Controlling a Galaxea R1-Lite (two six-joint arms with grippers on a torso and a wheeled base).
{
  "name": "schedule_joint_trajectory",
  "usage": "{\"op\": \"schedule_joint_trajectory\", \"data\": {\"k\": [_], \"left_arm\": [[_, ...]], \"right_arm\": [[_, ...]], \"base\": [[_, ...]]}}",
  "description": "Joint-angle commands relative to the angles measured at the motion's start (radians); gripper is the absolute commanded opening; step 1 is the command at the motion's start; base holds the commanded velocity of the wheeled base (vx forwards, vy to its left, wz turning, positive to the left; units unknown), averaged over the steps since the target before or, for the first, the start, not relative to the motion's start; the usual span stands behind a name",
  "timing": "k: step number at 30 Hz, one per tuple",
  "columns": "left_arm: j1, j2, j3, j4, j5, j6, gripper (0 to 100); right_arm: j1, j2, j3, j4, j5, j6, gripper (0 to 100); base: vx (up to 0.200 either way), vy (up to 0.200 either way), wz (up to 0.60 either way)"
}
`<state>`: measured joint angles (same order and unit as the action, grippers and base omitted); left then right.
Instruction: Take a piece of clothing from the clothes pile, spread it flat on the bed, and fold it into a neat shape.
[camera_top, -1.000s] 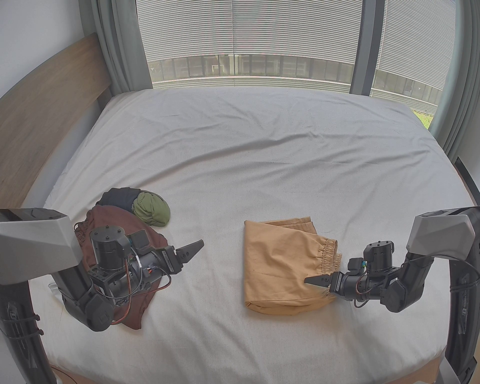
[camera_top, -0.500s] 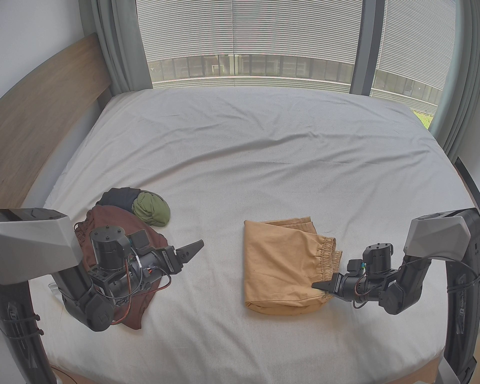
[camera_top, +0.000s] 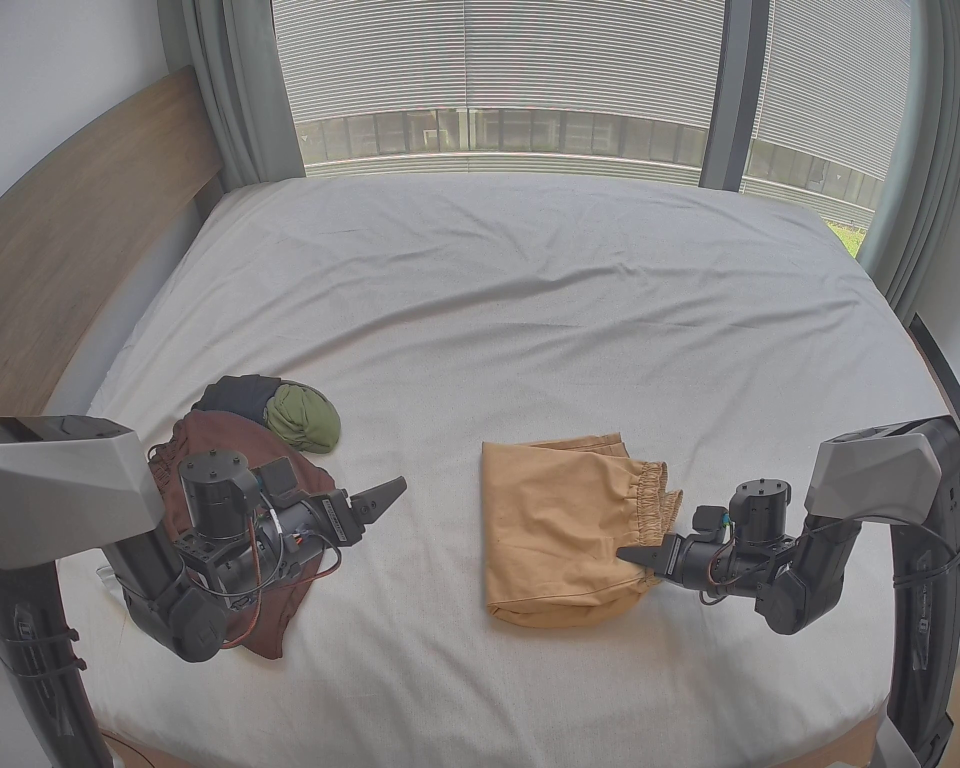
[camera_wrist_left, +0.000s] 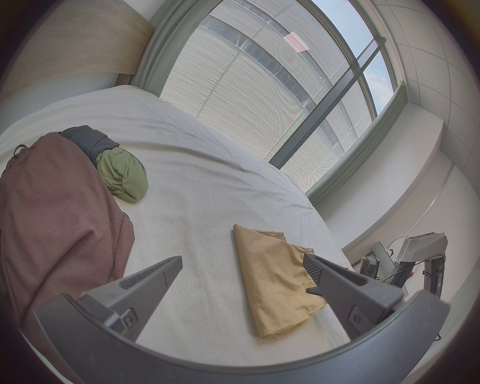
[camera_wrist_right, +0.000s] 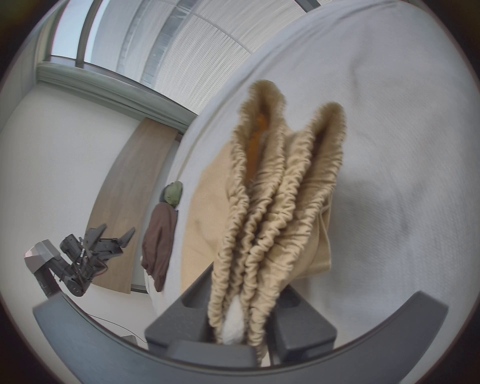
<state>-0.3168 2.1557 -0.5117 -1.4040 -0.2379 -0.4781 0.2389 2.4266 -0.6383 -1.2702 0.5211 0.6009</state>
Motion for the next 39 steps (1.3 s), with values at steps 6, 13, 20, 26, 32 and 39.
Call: {"op": "schedule_joint_trajectory", "data": {"k": [6,13,20,26,32,39], "left_arm": [[0.002,-0.011,0.001,-0.003,0.000,-0.001,100],[-0.001,-0.011,0.002,-0.004,0.000,-0.001,100],[-0.001,-0.011,0.002,-0.009,0.000,-0.001,100],[0.004,-0.011,0.004,-0.016,0.000,-0.001,100],[0.010,-0.010,0.018,-0.024,0.000,0.022,100],[0.033,0.004,0.067,-0.119,-0.006,0.168,100]], "right_arm": [[0.069,-0.126,0.026,-0.117,0.042,0.079,0],[0.080,-0.202,0.009,-0.118,0.079,0.080,0],[0.085,-0.233,-0.029,-0.106,0.096,0.080,0],[0.085,-0.244,-0.090,-0.078,0.096,0.082,0],[0.086,-0.253,-0.178,-0.008,0.096,0.086,0],[0.086,-0.274,-0.277,0.086,0.096,0.105,0]], "base": [[0.000,0.000,0.00],[0.000,0.000,0.00],[0.000,0.000,0.00],[0.000,0.000,0.00],[0.000,0.000,0.00],[0.000,0.000,0.00]]}}
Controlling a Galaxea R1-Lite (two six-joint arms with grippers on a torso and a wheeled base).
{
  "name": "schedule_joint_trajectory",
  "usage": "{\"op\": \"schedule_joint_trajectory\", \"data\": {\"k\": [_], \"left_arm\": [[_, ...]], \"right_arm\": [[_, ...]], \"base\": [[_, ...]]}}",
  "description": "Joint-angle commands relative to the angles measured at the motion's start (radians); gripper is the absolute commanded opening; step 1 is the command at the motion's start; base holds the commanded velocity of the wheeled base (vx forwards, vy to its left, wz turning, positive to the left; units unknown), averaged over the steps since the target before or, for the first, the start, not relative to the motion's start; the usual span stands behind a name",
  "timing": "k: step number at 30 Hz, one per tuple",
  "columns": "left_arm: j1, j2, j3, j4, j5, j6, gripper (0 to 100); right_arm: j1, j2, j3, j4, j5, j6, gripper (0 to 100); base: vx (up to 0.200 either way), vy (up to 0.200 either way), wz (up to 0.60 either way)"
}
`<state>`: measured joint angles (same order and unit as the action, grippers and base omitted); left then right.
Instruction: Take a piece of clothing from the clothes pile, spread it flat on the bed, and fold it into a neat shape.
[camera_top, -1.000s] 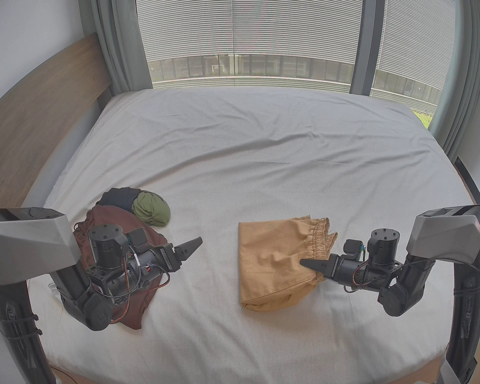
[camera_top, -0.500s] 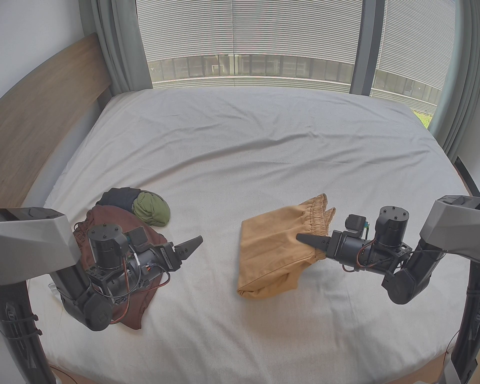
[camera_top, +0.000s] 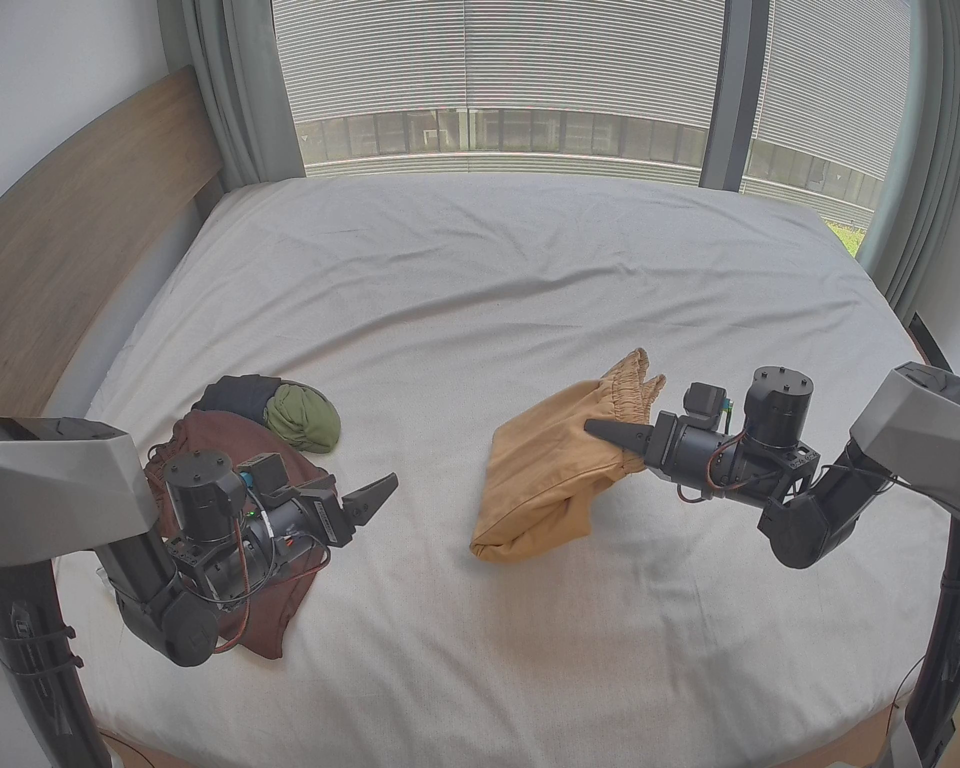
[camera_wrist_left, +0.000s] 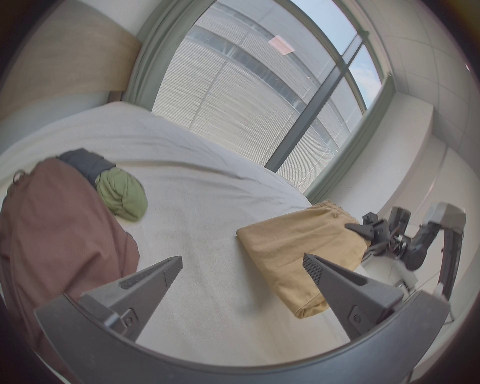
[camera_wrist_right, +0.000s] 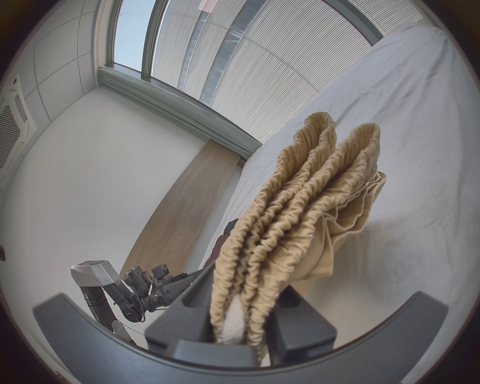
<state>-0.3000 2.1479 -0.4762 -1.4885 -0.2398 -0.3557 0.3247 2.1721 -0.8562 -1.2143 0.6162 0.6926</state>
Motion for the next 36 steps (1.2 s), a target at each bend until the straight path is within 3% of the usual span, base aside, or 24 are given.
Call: {"op": "schedule_joint_trajectory", "data": {"k": [1,9,36], "left_arm": [[0.019,0.014,0.037,-0.047,-0.006,0.073,100],[0.070,0.056,0.042,-0.056,-0.012,0.285,100],[0.068,0.046,0.048,-0.056,-0.026,0.265,100]], "right_arm": [[0.001,-0.021,-0.073,0.041,0.000,0.021,0],[-0.003,-0.021,-0.165,0.116,0.000,0.025,0],[-0.001,0.166,-0.675,0.458,-0.001,0.025,0]], "base": [[0.000,0.000,0.00],[0.000,0.000,0.00],[0.000,0.000,0.00]]}}
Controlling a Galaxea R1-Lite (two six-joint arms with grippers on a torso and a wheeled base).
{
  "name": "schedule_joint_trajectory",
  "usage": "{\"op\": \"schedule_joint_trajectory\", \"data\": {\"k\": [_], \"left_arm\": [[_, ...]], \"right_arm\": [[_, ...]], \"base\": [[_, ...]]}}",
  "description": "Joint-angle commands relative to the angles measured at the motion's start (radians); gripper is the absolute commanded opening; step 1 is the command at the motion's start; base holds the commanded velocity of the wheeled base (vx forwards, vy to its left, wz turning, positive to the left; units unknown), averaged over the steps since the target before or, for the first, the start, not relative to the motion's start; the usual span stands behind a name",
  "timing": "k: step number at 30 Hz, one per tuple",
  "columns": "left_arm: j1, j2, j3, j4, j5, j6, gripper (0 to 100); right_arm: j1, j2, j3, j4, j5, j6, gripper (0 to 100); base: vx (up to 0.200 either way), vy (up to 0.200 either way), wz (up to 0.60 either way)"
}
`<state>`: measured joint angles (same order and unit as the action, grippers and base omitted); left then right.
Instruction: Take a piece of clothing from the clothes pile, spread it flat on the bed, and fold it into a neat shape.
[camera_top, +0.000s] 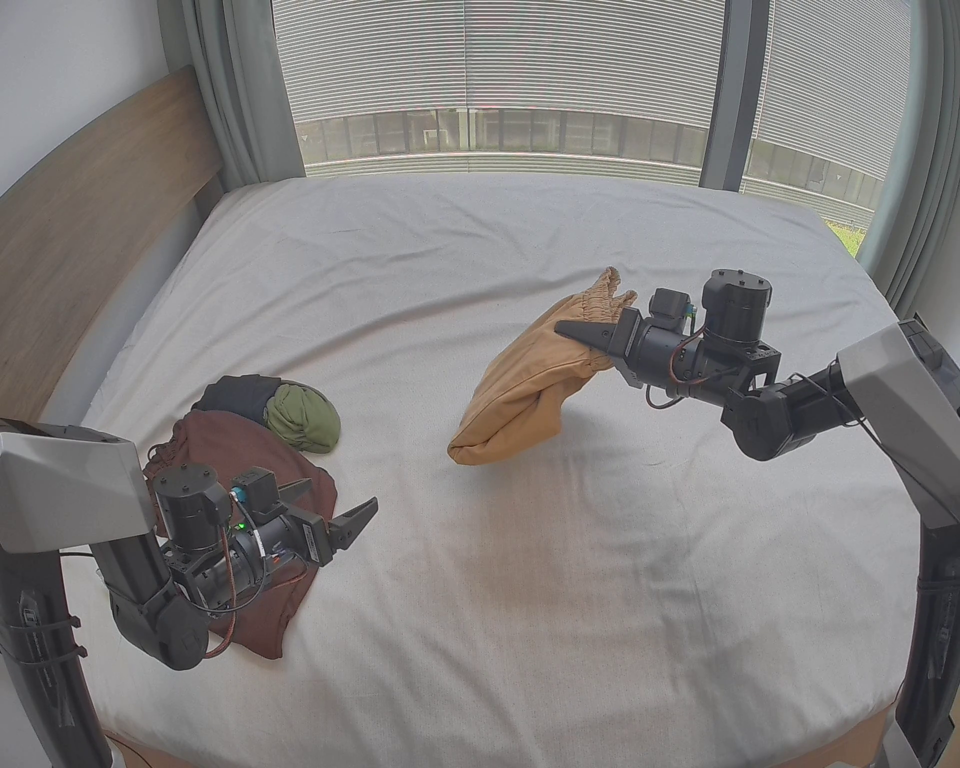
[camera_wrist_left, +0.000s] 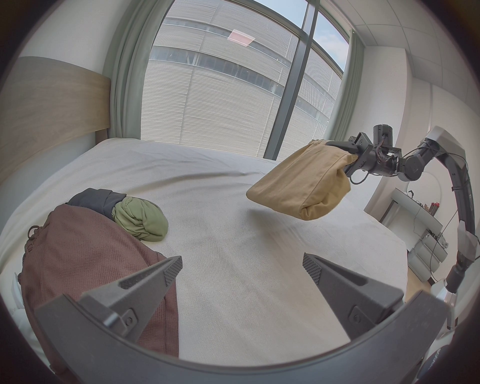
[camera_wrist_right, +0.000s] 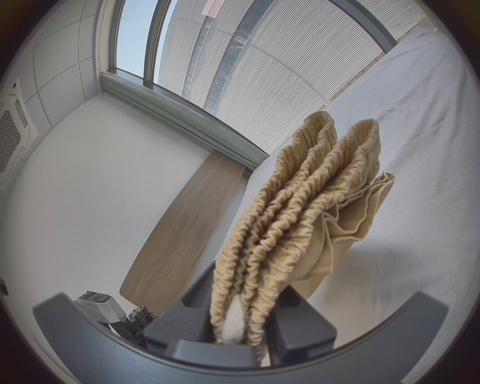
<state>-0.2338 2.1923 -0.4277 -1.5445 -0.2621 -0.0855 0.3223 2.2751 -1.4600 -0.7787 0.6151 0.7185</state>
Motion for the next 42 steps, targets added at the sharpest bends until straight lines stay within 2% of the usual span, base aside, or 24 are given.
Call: {"op": "schedule_joint_trajectory", "data": {"k": [1,10,15,24,32,42], "left_arm": [[0.002,0.001,0.000,0.000,-0.005,-0.005,100],[0.004,0.006,0.001,0.000,-0.020,-0.005,100],[0.004,0.006,0.003,0.000,-0.029,-0.003,100],[0.004,0.006,0.009,0.000,-0.031,-0.005,100],[0.002,0.007,0.007,0.000,-0.031,-0.005,100],[0.001,0.007,0.006,0.000,-0.031,-0.014,100]], "right_arm": [[0.001,0.076,-0.102,0.036,0.000,-0.001,0],[-0.006,0.182,-0.276,0.111,-0.002,-0.002,0],[-0.012,0.241,-0.283,0.111,-0.005,-0.007,0],[-0.035,0.285,-0.109,0.091,-0.009,-0.097,0],[-0.069,0.276,0.053,-0.047,-0.031,-0.100,0],[-0.077,0.293,0.121,-0.128,-0.037,-0.100,0]], "base": [[0.000,0.000,0.00],[0.000,0.000,0.00],[0.000,0.000,0.00],[0.000,0.000,0.00],[0.000,0.000,0.00],[0.000,0.000,0.00]]}}
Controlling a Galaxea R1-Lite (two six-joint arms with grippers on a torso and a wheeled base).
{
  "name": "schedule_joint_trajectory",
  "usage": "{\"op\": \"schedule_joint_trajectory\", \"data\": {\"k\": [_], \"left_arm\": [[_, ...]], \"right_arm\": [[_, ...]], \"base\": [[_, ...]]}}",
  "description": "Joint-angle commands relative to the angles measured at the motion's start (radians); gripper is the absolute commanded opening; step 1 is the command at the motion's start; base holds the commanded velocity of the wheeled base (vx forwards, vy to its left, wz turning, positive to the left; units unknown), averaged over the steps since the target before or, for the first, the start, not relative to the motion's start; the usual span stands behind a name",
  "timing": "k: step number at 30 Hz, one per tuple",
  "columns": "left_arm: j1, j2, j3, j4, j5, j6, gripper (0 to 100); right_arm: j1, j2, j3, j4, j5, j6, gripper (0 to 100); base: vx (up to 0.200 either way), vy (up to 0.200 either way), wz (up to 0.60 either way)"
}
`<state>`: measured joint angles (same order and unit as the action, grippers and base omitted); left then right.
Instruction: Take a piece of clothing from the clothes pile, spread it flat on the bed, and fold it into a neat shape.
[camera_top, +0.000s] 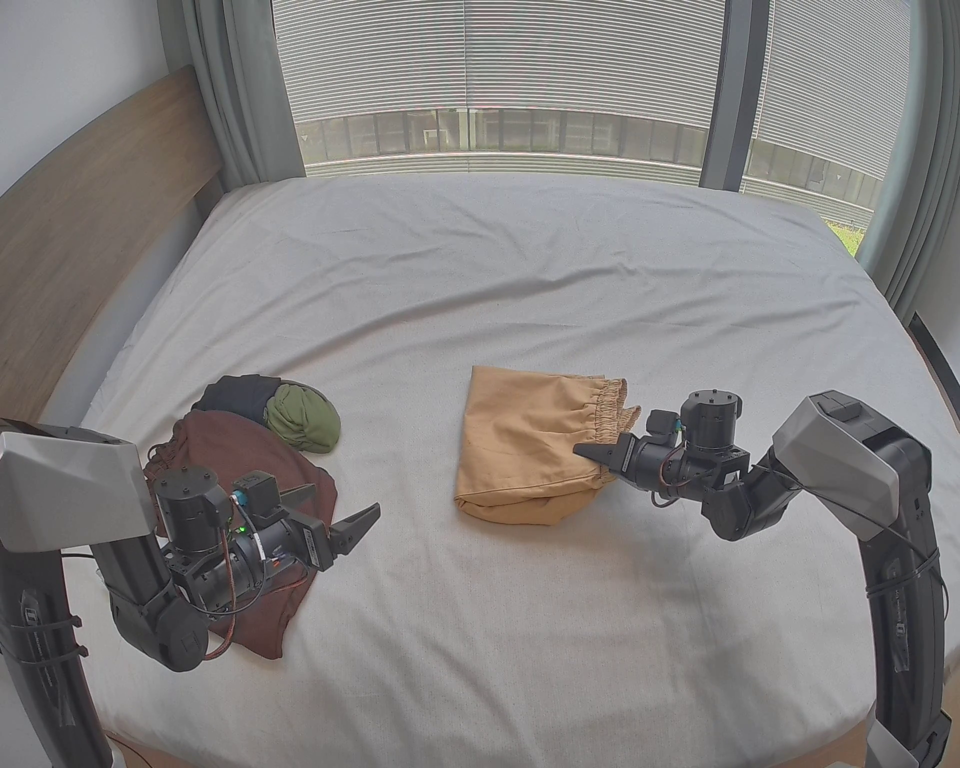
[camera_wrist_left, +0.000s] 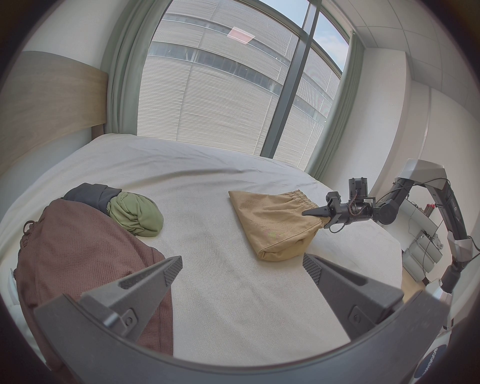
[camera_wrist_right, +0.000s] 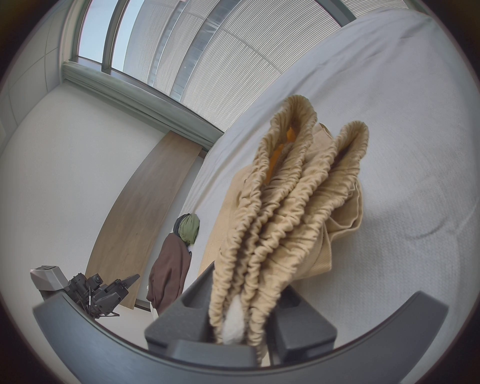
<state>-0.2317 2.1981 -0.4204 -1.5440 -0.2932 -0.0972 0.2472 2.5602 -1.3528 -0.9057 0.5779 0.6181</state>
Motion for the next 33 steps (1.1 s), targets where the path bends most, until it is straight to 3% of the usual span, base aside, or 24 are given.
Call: {"op": "schedule_joint_trajectory", "data": {"k": [1,9,10,19,28,33], "left_arm": [[-0.001,0.000,-0.001,-0.002,0.000,-0.006,100],[-0.001,-0.001,-0.001,-0.001,0.000,-0.009,100],[-0.001,-0.001,-0.001,-0.001,0.000,-0.009,100],[-0.001,-0.004,-0.001,-0.001,0.000,-0.009,100],[0.000,-0.004,-0.008,-0.002,0.000,-0.010,100],[0.002,-0.004,-0.009,-0.001,0.000,-0.021,100]], "right_arm": [[-0.002,0.008,0.012,-0.001,0.000,0.000,0],[-0.003,0.006,0.020,-0.004,0.000,0.000,0],[-0.003,0.006,0.023,-0.004,0.000,0.000,100],[-0.042,-0.011,0.080,-0.033,-0.006,-0.004,100],[-0.157,-0.132,0.187,-0.056,-0.013,-0.046,100],[-0.160,-0.218,0.218,-0.059,-0.012,-0.046,100]], "base": [[0.000,0.000,0.00],[0.000,0.000,0.00],[0.000,0.000,0.00],[0.000,0.000,0.00],[0.000,0.000,0.00],[0.000,0.000,0.00]]}}
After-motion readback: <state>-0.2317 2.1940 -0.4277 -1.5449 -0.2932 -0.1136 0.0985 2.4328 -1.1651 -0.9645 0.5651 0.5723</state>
